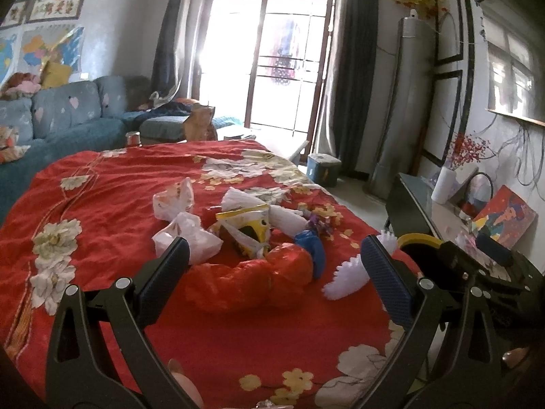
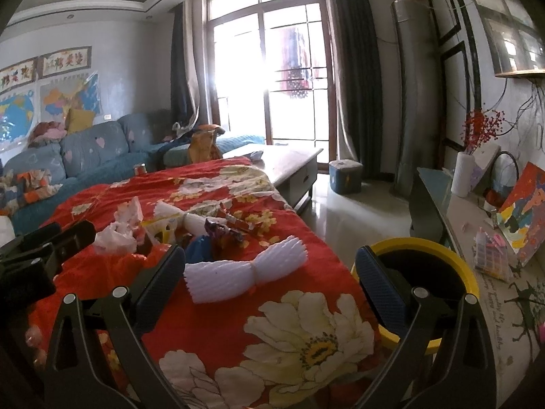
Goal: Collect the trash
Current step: 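Approach the trash on the red bedspread with both tools, then grasp the white plastic bag with the left tool while the right tool grasps the white foam net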
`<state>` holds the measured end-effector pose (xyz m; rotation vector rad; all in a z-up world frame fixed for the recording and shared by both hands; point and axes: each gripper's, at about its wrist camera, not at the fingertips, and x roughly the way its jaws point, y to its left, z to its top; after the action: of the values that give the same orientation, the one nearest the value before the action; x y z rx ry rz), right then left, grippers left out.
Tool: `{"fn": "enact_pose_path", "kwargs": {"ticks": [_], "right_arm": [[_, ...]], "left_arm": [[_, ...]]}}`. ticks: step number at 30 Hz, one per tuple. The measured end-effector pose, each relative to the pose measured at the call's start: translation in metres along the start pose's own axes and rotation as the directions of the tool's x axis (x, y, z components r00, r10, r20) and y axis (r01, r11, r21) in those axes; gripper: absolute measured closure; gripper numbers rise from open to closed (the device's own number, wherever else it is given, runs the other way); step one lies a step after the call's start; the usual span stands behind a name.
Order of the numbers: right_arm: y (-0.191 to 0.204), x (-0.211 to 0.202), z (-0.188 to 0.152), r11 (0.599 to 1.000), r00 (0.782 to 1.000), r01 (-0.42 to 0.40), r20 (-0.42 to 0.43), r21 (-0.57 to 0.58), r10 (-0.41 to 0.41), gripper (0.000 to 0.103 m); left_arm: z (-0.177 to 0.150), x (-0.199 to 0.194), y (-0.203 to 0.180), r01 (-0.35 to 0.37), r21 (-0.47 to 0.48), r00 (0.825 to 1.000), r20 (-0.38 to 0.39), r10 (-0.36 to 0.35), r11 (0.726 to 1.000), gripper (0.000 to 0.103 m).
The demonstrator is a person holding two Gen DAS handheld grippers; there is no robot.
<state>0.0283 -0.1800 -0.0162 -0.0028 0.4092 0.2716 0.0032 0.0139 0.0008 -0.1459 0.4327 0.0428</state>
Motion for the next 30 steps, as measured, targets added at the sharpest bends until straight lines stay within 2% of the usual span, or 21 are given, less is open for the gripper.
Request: {"fn": "enact_pose_path", "kwargs": {"ticks": [8, 18, 23, 30], "right_arm": [[0.021, 0.018, 0.008, 0.998, 0.997, -0.058, -0.055, -0.04, 0.056, 0.006], [0.058, 0.045, 0.01, 0.985, 0.983, -0.145, -0.127, -0.093, 0.133, 0.006], [0.068, 0.064, 0.008, 0.982, 0.975, -0.152, -0.183, -0.113, 0.13, 0.006], [0.069, 0.095, -0.005, 0.982, 0.963, -0.117, -0.259, -0.146, 0.076, 0.006]], "left_arm": [[0.009, 0.006, 0.032, -0.065, -0.06, 0.998, 0.002, 0.065, 0.996, 0.011], [0.017, 0.014, 0.077, -0.153, -0.134, 0.988, -0.023, 0.151, 0.979, 0.011], [0.016, 0.032, 0.095, -0.185, -0.16, 0.98, -0.099, 0.171, 0.97, 0.011], [0.012, 0.07, 0.104, -0.153, -0.195, 0.973, -0.203, 0.113, 0.969, 0.011]]}}
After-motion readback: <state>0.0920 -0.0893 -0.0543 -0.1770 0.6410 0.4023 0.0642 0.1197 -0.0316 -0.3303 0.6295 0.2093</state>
